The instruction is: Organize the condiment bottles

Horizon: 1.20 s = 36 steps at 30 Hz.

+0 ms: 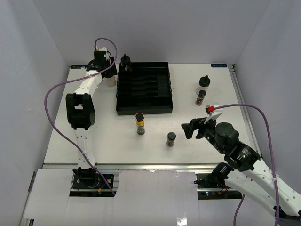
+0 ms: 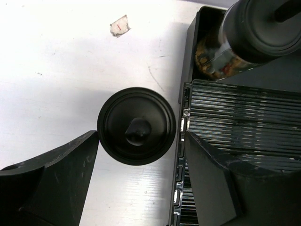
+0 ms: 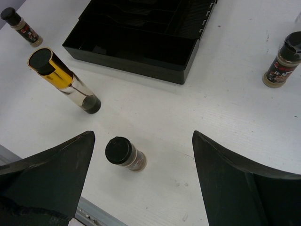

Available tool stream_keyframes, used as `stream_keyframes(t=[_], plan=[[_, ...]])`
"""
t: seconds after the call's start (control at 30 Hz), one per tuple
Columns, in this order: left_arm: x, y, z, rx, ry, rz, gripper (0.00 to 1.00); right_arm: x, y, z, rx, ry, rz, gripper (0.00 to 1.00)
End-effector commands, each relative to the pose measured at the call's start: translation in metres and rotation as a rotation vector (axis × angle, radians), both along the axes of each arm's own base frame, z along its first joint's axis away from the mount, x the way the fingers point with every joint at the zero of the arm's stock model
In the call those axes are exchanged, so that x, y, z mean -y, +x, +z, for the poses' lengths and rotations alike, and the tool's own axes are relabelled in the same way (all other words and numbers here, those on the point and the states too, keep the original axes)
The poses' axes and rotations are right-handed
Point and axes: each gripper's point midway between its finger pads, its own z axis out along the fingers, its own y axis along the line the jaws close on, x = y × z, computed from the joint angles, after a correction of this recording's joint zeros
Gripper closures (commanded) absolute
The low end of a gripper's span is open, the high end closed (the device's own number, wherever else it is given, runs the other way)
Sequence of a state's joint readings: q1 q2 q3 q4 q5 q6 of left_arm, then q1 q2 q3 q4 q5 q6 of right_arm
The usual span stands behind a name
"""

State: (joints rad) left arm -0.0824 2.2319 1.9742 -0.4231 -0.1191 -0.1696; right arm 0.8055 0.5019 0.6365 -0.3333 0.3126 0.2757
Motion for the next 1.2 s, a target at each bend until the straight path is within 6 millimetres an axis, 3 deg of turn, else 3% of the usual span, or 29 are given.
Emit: stream_keyframes(t=[0.0,0.87,1.17], plan=[[0.002,0.001,0.053,0.099,0.003,0.001,0.17,0.001,0.005,0.01,0.046,0.014,-0.016,0.1],[0.006,0.01,0.034,0.093,0.037,-0.013,0.19,0.005,0.004,0.01,0.05,0.015,-0.029,0.1],[0.006,0.012,0.028,0.09,0.041,-0.017,0.2,0.011,0.002,0.019,0.073,0.037,-0.045,0.09]])
